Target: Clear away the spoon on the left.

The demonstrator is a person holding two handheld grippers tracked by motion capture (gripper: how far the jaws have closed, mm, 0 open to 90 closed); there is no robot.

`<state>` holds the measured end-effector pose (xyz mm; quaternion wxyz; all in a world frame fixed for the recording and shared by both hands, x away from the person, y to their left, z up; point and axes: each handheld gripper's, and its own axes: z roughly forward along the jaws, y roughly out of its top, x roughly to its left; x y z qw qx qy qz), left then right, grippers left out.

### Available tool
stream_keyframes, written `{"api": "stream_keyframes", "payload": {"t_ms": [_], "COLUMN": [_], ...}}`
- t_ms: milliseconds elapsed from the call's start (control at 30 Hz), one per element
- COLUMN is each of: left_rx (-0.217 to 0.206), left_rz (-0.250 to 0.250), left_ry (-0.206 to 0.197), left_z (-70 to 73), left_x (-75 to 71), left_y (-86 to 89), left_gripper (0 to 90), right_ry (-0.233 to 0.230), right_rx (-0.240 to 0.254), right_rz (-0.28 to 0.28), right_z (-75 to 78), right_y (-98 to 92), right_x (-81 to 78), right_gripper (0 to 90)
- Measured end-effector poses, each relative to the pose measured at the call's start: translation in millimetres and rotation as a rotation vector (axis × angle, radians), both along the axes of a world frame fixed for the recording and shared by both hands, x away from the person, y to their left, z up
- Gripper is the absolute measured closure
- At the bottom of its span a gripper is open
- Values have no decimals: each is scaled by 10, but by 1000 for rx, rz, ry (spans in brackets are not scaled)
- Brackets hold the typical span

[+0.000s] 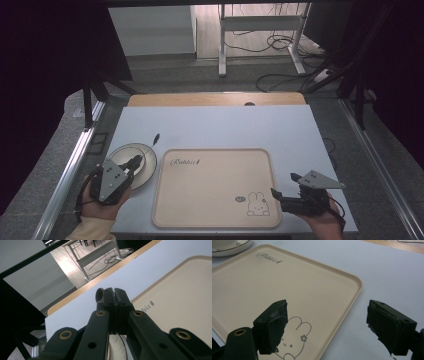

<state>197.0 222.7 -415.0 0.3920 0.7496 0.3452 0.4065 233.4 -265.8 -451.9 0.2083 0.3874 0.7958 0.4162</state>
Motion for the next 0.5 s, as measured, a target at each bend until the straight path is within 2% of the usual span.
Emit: {"api": "stream_keyframes", "payload": {"t_ms": [367,500], "left_rx": [-5,-11], "left_rz": [-23,-48], "left_ry": [0,4], "left_z": [15,17], "left_x": [64,84], "left_y": [-107,-170], "left_gripper": [899,899], "right_ry": [1,0], "right_rx": [-2,-3], "right_rz": [-1,1], "right_z": [-2,-2], "right_y": [-7,-4], "right_x": [3,2], "right_gripper": [171,171]}}
